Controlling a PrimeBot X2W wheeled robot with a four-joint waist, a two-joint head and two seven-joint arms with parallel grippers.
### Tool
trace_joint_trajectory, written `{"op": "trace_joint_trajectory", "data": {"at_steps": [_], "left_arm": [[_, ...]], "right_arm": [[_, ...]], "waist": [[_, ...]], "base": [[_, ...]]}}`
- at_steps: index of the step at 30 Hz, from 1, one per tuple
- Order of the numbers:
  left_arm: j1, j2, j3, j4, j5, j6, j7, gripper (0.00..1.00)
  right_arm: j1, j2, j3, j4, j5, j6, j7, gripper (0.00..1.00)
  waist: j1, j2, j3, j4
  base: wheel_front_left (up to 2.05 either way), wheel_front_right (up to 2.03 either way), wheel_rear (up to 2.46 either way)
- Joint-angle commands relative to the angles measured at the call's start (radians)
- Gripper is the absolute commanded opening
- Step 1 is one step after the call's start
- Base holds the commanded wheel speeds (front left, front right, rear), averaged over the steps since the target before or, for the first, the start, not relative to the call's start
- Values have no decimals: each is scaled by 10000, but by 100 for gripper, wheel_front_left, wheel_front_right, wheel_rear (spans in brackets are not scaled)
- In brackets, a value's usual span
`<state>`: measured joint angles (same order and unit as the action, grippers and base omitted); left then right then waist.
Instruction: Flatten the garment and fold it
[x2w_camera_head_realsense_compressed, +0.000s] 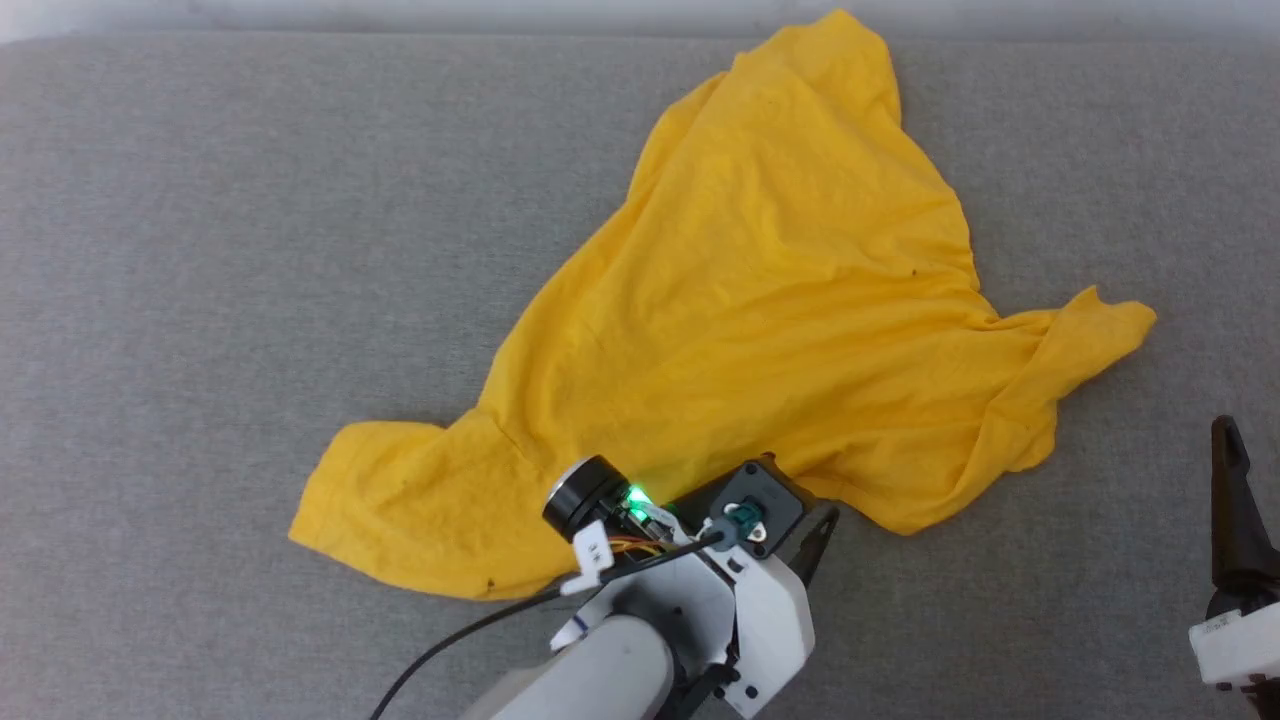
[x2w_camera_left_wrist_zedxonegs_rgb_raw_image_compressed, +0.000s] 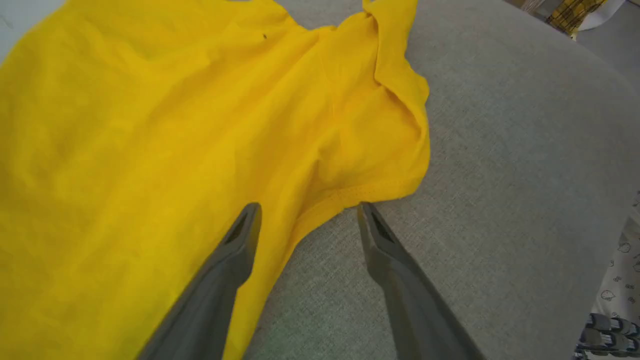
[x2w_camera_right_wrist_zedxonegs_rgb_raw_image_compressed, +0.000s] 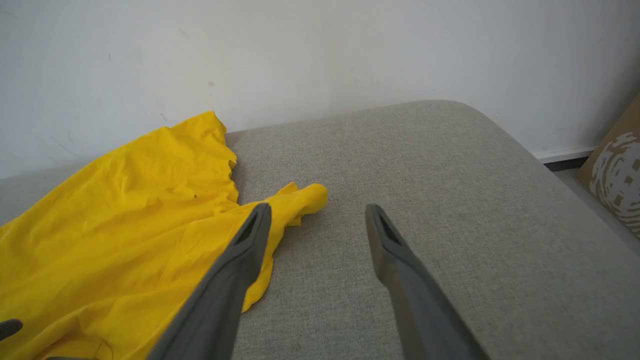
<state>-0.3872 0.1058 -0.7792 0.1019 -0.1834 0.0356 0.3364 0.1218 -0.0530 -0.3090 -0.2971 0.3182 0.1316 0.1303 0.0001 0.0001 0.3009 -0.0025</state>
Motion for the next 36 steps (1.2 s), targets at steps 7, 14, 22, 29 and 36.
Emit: {"op": "trace_joint_trajectory", "data": {"at_steps": [7,14,22,29,36], "left_arm": [[-1262,150,-676,2261,854,-449,111,100],[-1553,-312,-662,3305,179,-769,-364,0],[-1580,-550,-1087,769,-3250,-853,-1243,0],[-1531,-553,-3089,428,-5756,-436,-474,0],[-1685,-554,-3711,980,-6377,6,-1232,100]], "right_arm": [[-381,28,20,161,80,-9,-67,100],[-511,28,12,241,62,-9,-49,100],[-472,28,110,350,90,-9,-70,100],[-465,28,231,501,130,-9,-114,100],[-466,28,278,607,169,-9,-114,100]], "waist": [[-1,-1,351,-213],[-1,-1,210,-68],[-1,-1,-18,117],[-1,-1,-3,157],[-1,-1,0,132]], "base": [[0,0,0],[0,0,0],[0,0,0],[0,0,0],[0,0,0]]}}
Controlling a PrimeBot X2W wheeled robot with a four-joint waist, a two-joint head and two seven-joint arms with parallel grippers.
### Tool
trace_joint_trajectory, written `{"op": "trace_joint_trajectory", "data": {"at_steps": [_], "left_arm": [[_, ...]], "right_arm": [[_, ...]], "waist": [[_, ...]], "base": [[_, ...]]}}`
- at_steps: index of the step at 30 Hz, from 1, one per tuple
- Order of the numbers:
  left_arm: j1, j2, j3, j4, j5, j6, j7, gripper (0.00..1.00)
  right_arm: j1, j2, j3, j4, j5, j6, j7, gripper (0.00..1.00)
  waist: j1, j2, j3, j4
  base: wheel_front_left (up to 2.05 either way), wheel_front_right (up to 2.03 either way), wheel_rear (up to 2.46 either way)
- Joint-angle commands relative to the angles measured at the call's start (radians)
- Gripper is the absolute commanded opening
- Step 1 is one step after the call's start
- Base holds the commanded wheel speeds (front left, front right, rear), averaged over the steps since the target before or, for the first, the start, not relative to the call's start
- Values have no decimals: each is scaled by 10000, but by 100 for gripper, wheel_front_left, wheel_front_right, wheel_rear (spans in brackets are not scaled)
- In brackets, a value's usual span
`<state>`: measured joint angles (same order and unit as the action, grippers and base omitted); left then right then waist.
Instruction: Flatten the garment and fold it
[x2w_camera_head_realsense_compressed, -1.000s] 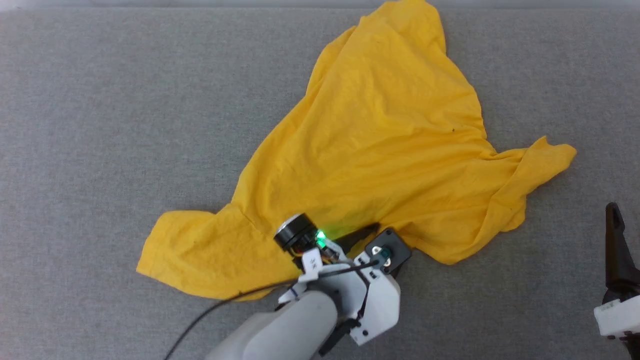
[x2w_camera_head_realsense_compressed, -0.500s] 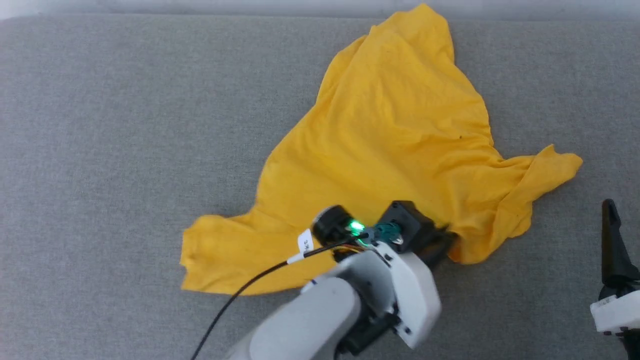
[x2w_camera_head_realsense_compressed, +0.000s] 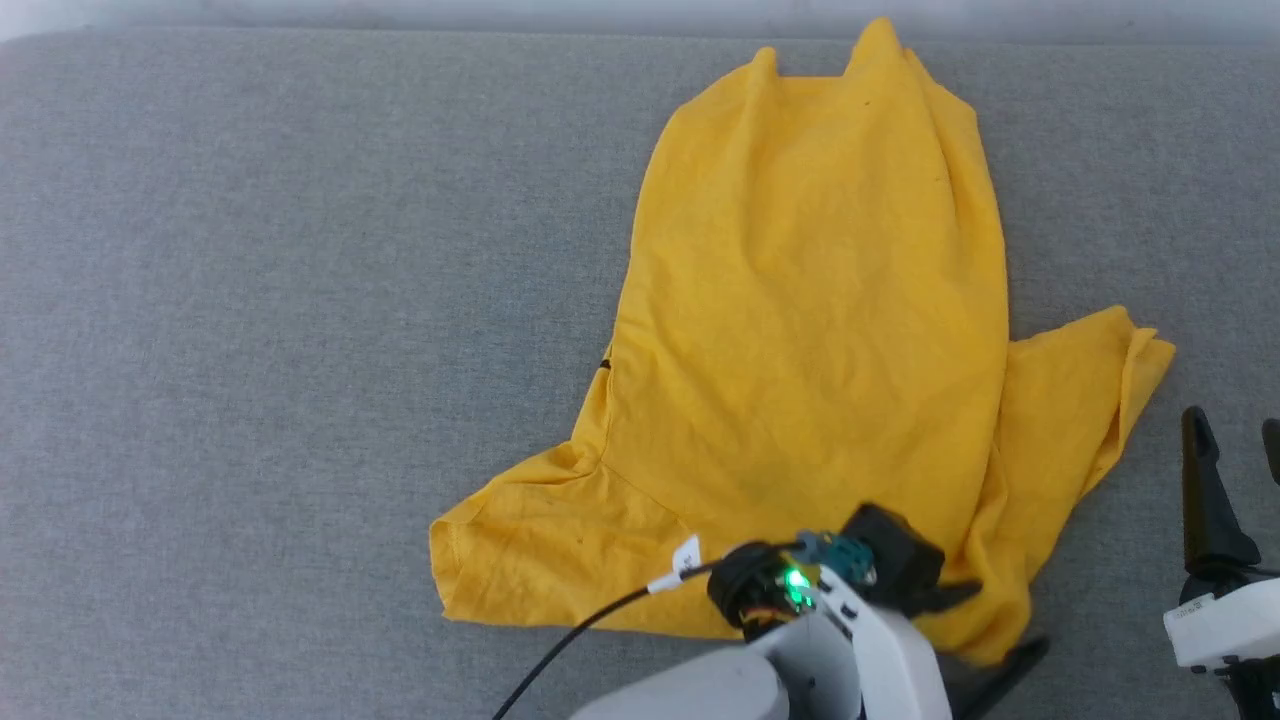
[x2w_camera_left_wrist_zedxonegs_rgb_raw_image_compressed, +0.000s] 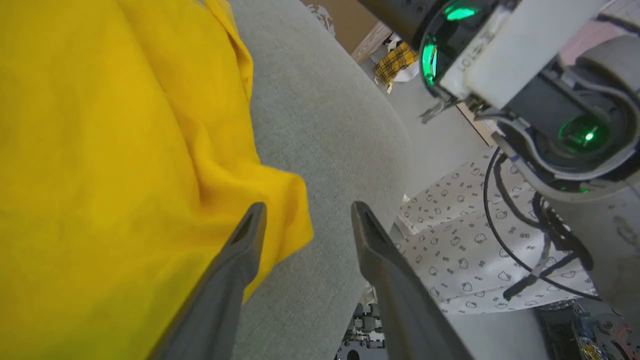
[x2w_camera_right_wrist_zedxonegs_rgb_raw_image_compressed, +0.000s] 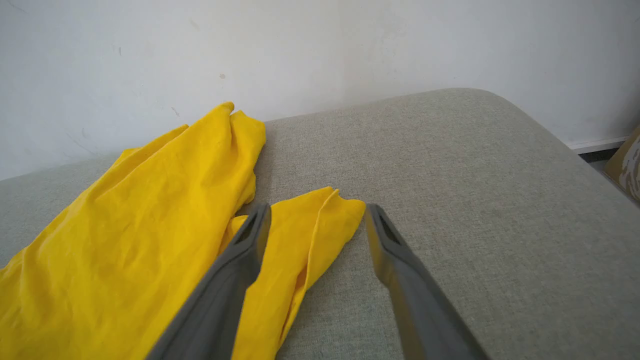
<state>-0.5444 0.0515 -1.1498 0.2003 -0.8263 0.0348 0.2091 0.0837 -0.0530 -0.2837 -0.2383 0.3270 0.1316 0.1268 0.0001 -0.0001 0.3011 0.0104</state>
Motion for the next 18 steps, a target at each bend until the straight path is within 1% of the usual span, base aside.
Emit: {"op": "trace_joint_trajectory", "data": {"at_steps": [1,4,6,7,9,11,13,14,16,18], "left_arm": [[-223,-11,59,-92,-94,76,-129,100],[-690,-11,616,-453,-397,393,-664,100],[-1090,29,1301,-707,-392,745,-1041,100],[-1371,196,1609,-791,-177,991,-1211,100],[-1915,711,2080,-789,411,1566,-1421,100],[-2479,1357,2166,-515,1228,2106,-1340,100],[-2779,1731,2296,-82,1636,2608,-1171,100],[-2911,1891,2261,195,1822,2775,-1011,100],[-3067,2098,2202,843,2043,3140,-582,100],[-3111,2106,2129,1366,2032,3301,-158,100]], "right_arm": [[-68,28,10,30,77,-9,-76,100],[-38,28,-10,44,69,-9,-73,100],[-21,28,-28,47,88,-9,-76,100],[-15,28,-25,51,104,-9,-71,100],[-19,28,25,63,112,-9,-52,100],[-51,28,72,76,134,-9,-50,100],[-88,28,120,88,136,-9,-41,100],[-108,28,148,97,138,-9,-28,100],[-156,28,201,106,123,-9,-2,100],[-199,28,218,110,108,-9,11,100]], "waist": [[-1,1,-14,14],[-1,1,-23,20],[-1,1,-3,20],[-1,1,25,10],[-1,1,109,-45],[-1,1,219,-123],[-1,1,342,-218],[-1,1,403,-267],[-1,1,509,-368],[-1,1,599,-454]], "base": [[0,0,0],[0,0,0],[0,0,0],[0,0,0],[0,0,0],[0,0,0],[0,0,0],[0,0,0],[0,0,0],[0,0,0]]}}
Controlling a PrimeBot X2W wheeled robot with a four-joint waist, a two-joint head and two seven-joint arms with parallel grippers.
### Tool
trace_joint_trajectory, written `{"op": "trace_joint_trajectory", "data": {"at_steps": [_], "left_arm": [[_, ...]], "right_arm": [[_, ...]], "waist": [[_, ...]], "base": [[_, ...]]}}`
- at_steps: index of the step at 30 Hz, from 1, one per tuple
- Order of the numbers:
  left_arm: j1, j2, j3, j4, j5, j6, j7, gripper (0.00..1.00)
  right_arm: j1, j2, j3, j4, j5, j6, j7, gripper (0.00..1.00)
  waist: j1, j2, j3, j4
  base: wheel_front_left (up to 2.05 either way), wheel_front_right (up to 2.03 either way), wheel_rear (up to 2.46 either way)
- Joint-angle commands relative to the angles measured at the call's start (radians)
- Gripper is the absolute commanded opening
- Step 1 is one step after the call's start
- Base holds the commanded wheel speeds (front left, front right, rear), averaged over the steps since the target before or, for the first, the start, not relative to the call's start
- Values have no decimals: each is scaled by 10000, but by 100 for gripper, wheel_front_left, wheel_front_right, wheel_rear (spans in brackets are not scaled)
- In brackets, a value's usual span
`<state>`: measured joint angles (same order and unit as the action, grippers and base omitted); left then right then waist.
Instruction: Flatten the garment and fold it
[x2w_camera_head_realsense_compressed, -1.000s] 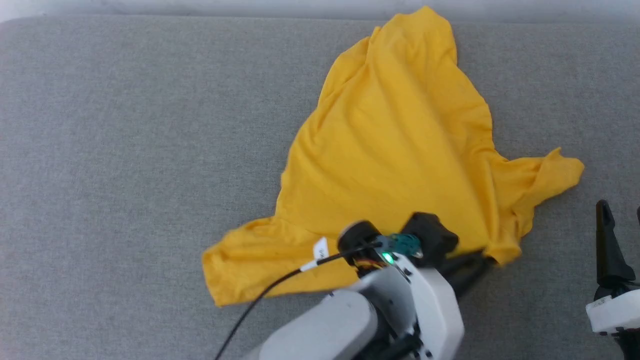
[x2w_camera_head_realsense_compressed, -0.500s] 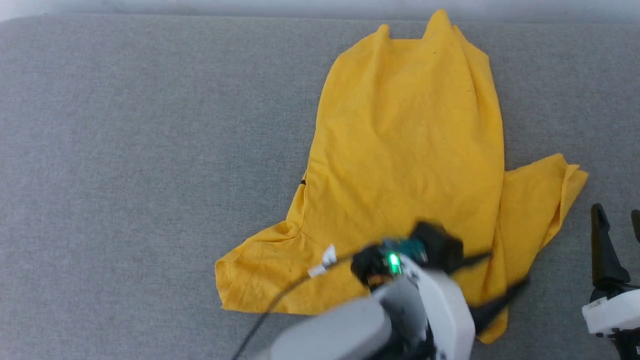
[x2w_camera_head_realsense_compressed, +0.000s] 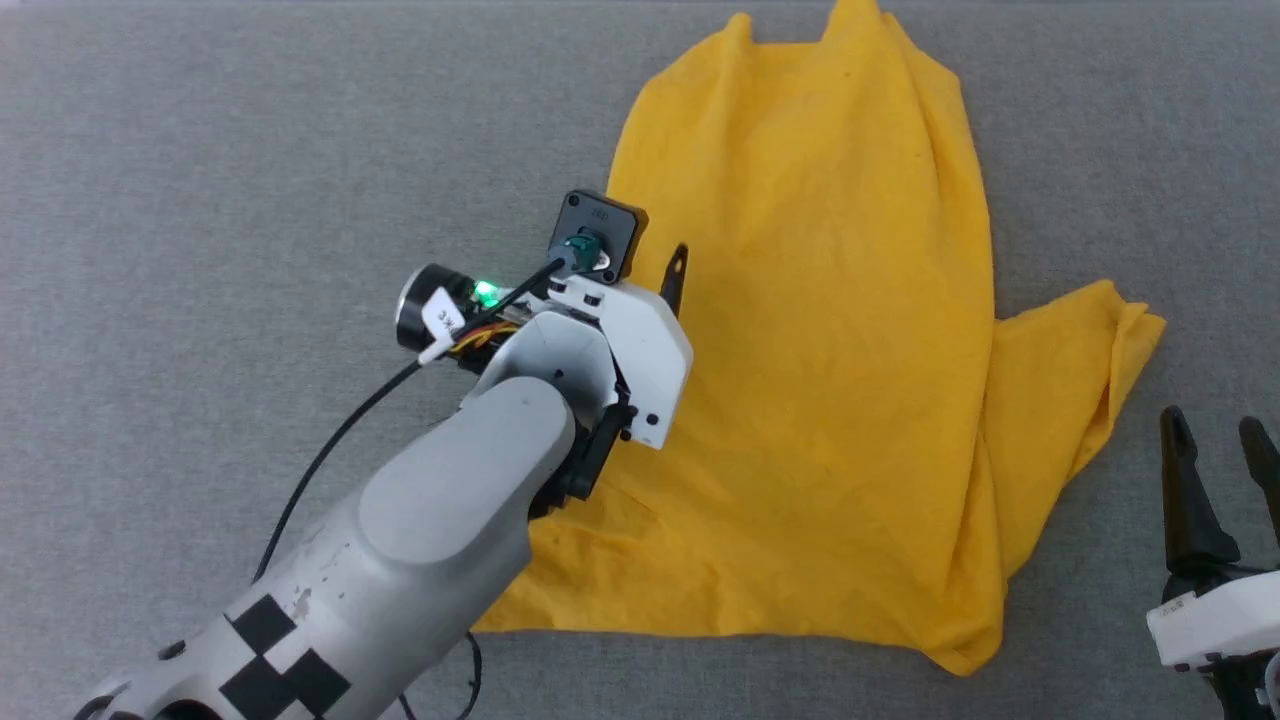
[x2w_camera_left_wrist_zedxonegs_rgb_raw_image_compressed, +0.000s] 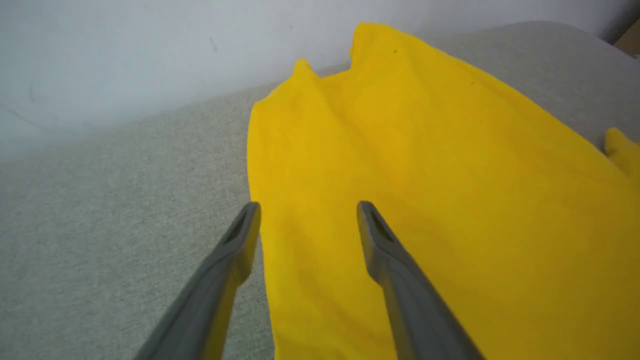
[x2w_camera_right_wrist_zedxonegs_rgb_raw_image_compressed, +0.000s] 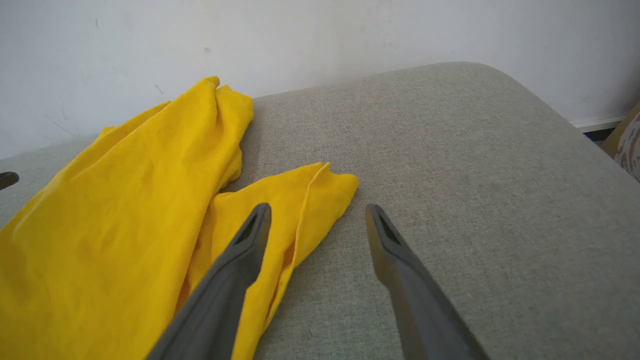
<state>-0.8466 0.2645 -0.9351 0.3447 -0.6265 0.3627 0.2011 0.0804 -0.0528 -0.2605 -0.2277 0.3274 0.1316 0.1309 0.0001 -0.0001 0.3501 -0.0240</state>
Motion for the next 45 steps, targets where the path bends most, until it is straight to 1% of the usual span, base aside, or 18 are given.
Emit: {"op": "trace_joint_trajectory", "data": {"at_steps": [1,3,8,9,11,15,18,24,26,28,29,30,31,35,38,41,45], "left_arm": [[-58,-85,-39,124,-71,31,130,100],[8,-219,-77,458,-265,39,474,100],[15,-206,-443,1339,-119,211,1082,100],[58,-214,-448,1451,-163,196,1112,87],[153,-229,-459,1612,-289,51,1137,0],[-74,-156,-268,1602,-350,-155,745,0],[-700,180,71,1457,-161,-101,282,0],[-1967,1430,1034,1267,254,353,-572,0],[-2124,1739,1297,1228,357,634,-837,0],[-2121,1979,1550,1316,296,791,-1017,0],[-2044,2027,1655,1373,220,871,-1071,25],[-1944,2028,1727,1398,120,878,-1120,85],[-1834,1976,1838,1396,-22,899,-1207,100],[-1400,1616,2290,1115,-608,834,-1788,100],[-1312,1477,2649,594,-889,739,-2339,100],[-1308,1520,2943,-354,-896,703,-3029,100],[-800,1711,3014,-2113,-730,735,-3765,100]], "right_arm": [[-187,26,-9,5,93,-9,-25,100],[-213,26,-8,-8,85,-9,-15,100],[-294,26,54,-18,75,-9,23,100],[-310,26,72,-21,78,-9,30,100],[-325,26,92,-34,77,-9,40,100],[-321,26,64,-122,30,-9,72,100],[-366,22,98,-236,8,-9,106,100],[-549,-59,294,-306,93,-9,54,100],[-605,-59,315,-227,117,-9,-5,100],[-663,-57,349,-130,157,-9,-72,100],[-690,-55,373,-78,181,-9,-102,100],[-715,-53,398,-28,203,-9,-131,100],[-742,-52,413,16,221,-9,-163,100],[-823,-62,400,159,251,-9,-233,100],[-868,-121,417,173,228,-9,-259,100],[-849,-146,379,157,175,-9,-259,100],[-692,-117,407,221,139,-9,-201,100]], "waist": [[-1,1,149,-152],[-1,1,224,-208],[-1,1,351,-284],[-1,1,368,-294],[-1,1,394,-304],[-1,1,484,-285],[-1,1,629,-333],[-1,1,1051,-662],[-1,1,1190,-767],[-1,1,1326,-854],[-1,1,1387,-885],[-1,1,1433,-903],[-1,1,1472,-906],[-1,1,1498,-776],[-1,1,1367,-629],[-1,1,1124,-430],[-1,1,659,-173]], "base": [[0,0,0],[0,0,0],[0,0,0],[0,0,0],[0,0,0],[0,0,0],[0,0,0],[0,0,0],[0,0,0],[0,0,0],[0,0,0],[0,0,0],[0,0,0],[0,0,0],[0,0,0],[0,0,0],[0,0,0]]}}
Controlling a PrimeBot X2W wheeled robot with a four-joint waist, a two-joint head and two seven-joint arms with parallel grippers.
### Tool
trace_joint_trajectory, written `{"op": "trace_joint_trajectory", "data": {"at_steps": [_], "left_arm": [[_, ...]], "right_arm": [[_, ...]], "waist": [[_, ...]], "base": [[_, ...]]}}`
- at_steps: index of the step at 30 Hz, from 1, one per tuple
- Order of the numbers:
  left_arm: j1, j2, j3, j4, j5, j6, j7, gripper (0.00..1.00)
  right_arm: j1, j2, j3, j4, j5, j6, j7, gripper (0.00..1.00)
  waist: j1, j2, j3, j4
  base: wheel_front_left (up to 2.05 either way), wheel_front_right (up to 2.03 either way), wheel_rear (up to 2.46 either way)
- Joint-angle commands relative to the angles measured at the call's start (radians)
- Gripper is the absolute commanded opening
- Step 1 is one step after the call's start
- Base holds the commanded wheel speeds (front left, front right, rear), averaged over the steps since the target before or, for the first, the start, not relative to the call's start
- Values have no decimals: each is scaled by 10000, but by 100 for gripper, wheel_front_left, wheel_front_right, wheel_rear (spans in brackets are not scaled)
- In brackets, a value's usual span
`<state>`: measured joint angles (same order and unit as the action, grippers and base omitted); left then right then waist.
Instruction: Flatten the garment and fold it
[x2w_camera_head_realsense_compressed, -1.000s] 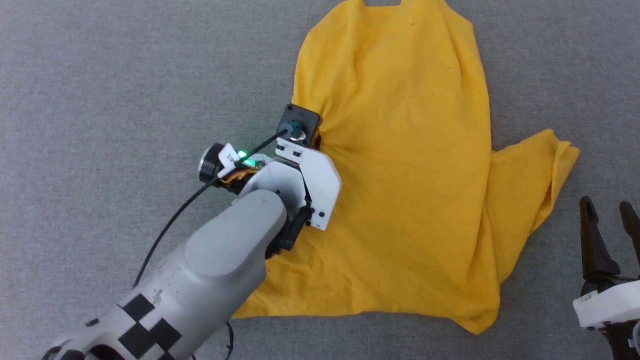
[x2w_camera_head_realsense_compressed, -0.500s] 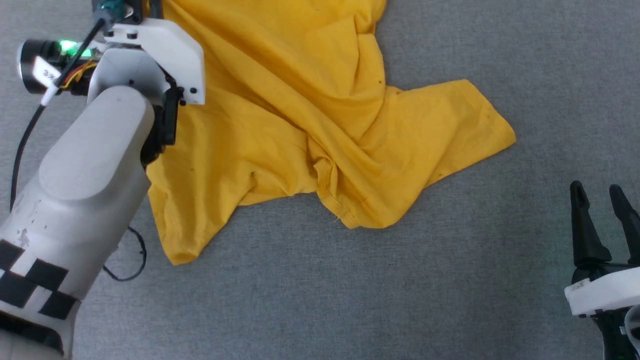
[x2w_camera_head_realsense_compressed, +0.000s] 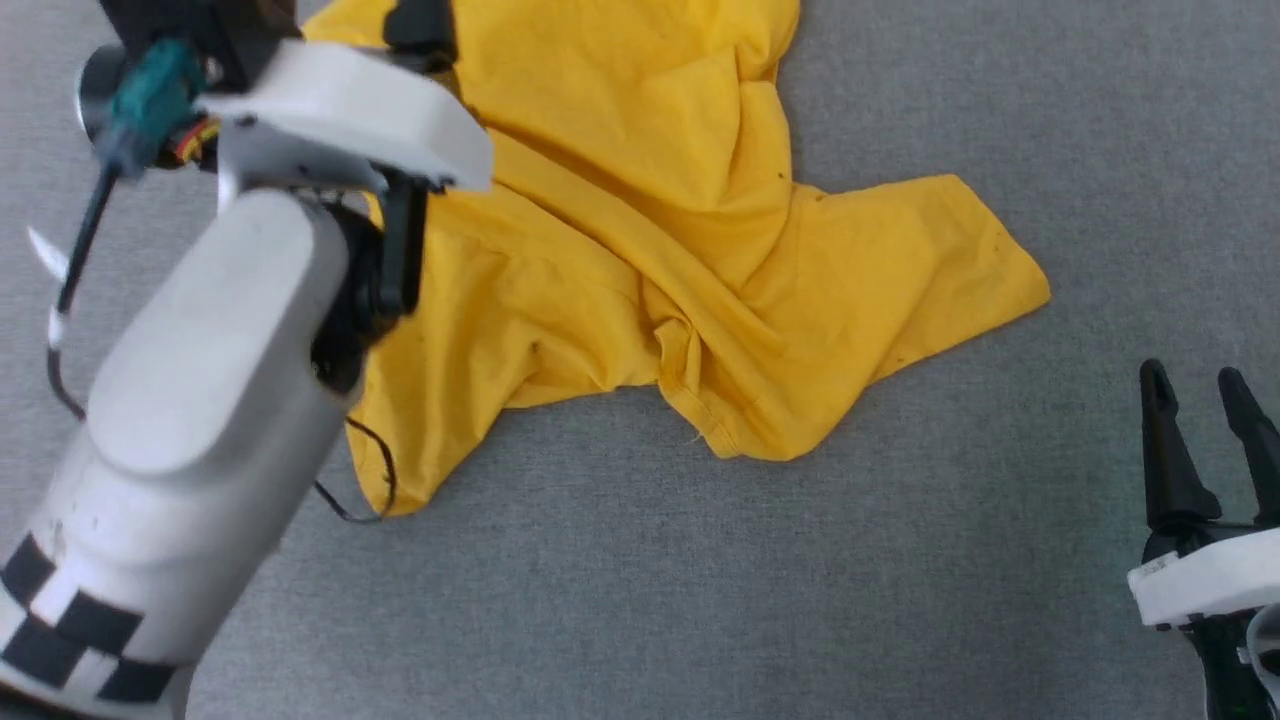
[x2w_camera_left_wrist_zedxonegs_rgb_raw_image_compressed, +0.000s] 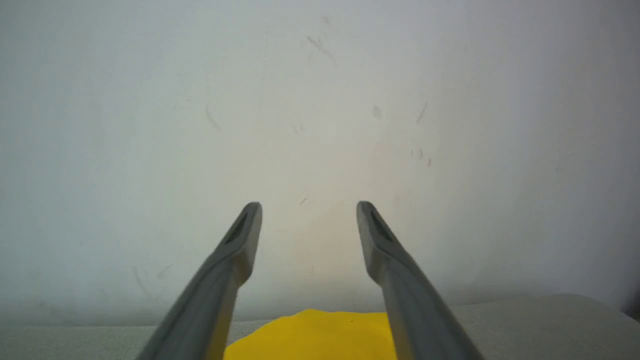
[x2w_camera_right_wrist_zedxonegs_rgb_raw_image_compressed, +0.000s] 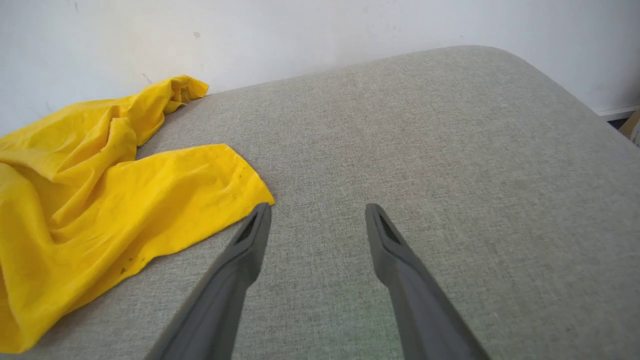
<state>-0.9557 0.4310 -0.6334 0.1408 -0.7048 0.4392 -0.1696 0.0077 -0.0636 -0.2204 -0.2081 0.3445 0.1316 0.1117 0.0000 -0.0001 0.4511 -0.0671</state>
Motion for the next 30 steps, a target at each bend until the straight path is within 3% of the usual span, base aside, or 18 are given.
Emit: {"op": "trace_joint_trajectory", "data": {"at_steps": [1,4,10,13,17,23,30], "left_arm": [[542,108,39,-529,90,76,-208,100],[1555,398,30,-1922,399,413,-589,100],[4622,639,-44,-4005,1365,1526,-900,100],[5670,503,-102,-4447,1713,1782,-913,100],[7664,-121,320,-4999,2501,2172,-918,100],[8906,-424,816,-4655,3565,1652,-920,100],[8820,-763,1179,-4481,4127,1013,-920,100]], "right_arm": [[80,3,35,50,-27,-9,0,100],[218,46,94,101,-46,-9,3,100],[560,105,124,150,-140,-9,30,100],[699,116,126,140,-157,-9,27,100],[987,128,130,166,-78,-9,21,100],[1030,65,7,-107,-364,-9,282,100],[-523,-1071,130,-45,-144,-9,2105,100]], "waist": [[0,1,-480,302],[0,1,-845,402],[0,1,-1458,558],[0,1,-1608,619],[0,1,-1799,736],[0,1,-1955,1164],[0,1,-1550,1309]], "base": [[0,0,0],[0,0,0],[0,0,0],[0,0,0],[0,0,0],[0,0,0],[0,0,0]]}}
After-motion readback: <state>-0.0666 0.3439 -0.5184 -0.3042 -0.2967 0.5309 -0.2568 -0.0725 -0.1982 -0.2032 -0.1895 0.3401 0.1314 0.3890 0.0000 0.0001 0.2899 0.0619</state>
